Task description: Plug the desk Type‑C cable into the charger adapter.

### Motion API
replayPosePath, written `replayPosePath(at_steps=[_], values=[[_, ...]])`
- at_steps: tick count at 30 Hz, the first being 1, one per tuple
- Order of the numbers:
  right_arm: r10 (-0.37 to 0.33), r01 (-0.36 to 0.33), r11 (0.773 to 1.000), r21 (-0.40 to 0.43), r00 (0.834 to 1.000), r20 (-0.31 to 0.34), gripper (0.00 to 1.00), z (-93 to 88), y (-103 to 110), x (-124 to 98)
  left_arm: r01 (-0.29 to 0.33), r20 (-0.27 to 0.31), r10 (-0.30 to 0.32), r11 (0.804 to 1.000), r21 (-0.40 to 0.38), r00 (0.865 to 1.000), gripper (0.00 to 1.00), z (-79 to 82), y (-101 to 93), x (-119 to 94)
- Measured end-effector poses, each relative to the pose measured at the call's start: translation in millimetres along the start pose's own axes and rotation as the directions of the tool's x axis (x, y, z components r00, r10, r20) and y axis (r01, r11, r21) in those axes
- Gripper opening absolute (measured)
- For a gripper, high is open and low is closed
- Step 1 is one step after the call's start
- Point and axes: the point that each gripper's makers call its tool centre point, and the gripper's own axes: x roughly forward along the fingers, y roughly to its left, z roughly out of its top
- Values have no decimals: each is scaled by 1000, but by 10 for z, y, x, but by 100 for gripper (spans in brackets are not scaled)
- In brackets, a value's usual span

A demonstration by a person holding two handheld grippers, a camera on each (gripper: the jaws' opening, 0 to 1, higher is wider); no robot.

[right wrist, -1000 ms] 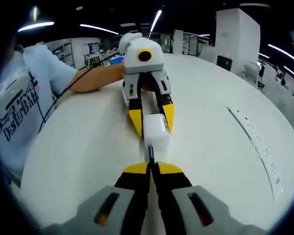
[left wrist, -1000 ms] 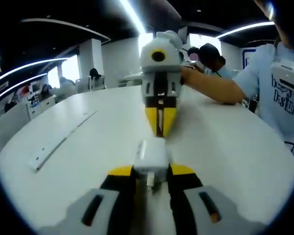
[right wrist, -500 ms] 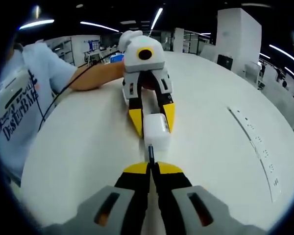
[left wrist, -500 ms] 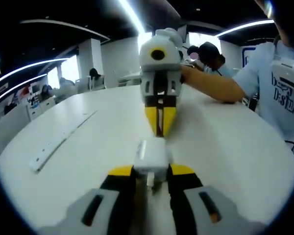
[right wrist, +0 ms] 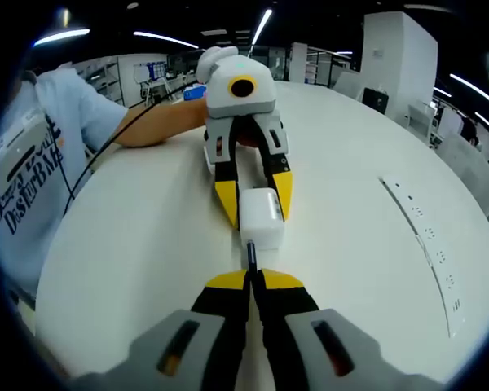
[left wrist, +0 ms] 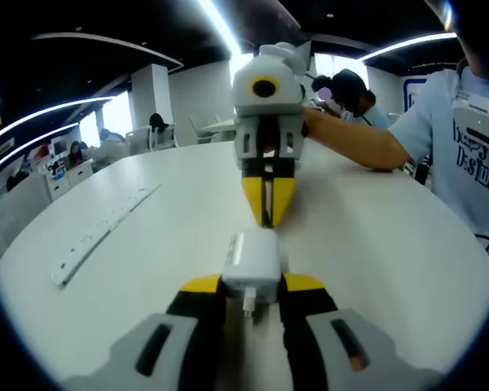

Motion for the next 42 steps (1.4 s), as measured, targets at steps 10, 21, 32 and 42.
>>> replayPosePath(at_steps=[10, 21, 32, 42], values=[[-1, 1, 1000, 6, 1000, 1, 7, 11, -4, 1, -1, 1, 1, 1000, 0, 1000, 27, -3, 3, 2], [-4, 4, 1000, 22, 999, 32, 8, 8, -25, -1, 2, 9, -2, 1000, -1, 1000, 27, -3, 0, -5], [-14, 13, 999, 32, 999, 45, 14, 0, -42, -8, 4, 7, -4, 1000, 1, 1000, 27, -7, 9, -5], [-11, 7, 999, 46, 997, 75, 17, 15, -38, -74, 5, 8, -5, 1000, 0, 1000, 27, -9, -4, -1]])
